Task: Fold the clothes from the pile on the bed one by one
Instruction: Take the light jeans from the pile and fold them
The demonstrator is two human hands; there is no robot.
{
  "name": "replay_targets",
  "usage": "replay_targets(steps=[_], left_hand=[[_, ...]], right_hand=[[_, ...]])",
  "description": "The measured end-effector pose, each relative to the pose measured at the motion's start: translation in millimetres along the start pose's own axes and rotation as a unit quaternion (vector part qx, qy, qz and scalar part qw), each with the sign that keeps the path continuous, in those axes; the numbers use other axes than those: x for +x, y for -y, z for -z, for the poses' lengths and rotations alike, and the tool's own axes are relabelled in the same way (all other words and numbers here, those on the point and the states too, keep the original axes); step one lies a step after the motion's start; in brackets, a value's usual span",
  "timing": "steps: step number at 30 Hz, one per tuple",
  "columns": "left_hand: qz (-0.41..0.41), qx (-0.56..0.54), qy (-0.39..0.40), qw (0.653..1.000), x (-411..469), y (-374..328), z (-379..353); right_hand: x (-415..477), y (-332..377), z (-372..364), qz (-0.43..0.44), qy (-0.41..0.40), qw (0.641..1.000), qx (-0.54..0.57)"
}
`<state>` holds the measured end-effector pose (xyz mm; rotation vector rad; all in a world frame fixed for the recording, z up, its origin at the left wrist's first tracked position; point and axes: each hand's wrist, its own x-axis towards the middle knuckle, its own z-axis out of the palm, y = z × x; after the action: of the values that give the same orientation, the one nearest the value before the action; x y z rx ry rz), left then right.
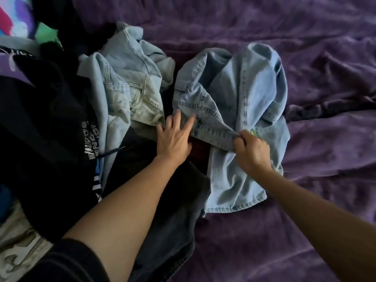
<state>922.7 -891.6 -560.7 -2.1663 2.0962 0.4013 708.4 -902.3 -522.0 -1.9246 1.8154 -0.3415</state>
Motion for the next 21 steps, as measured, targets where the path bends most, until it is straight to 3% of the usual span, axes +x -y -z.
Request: replay_targets(steps=[6,9,11,15,21], left_hand=[[-0.02,0.03,0.007,0.999,-28.6,-22.0,22.0],[-0.045,0.032,-0.003,0.998,-63.9,-19.0,49.4],[-0.06,0.027,-0.019,0.998,-91.4,-20.2,73.1],[-0.093,-0.015,-0.067,0.993,-144.7,-33.6,128.6],[-0.085,-0.065,-0.241,0.965,-198.3,-53.5,233.8]], right_hand=[[-62.3,-6.7,51.9,0.003,0.079,0.995,0.066],[-89.5,-15.5,73.2,0.026,0.172,0.985,0.004],[-105.1,-22.0,88.3,0.041,0.189,0.98,-0.055],[-129.3,-18.5,132.4,0.067,0.099,0.992,-0.025],[-148.6,21.8,234.1,0.109,-0.085,0.989,-0.049]])
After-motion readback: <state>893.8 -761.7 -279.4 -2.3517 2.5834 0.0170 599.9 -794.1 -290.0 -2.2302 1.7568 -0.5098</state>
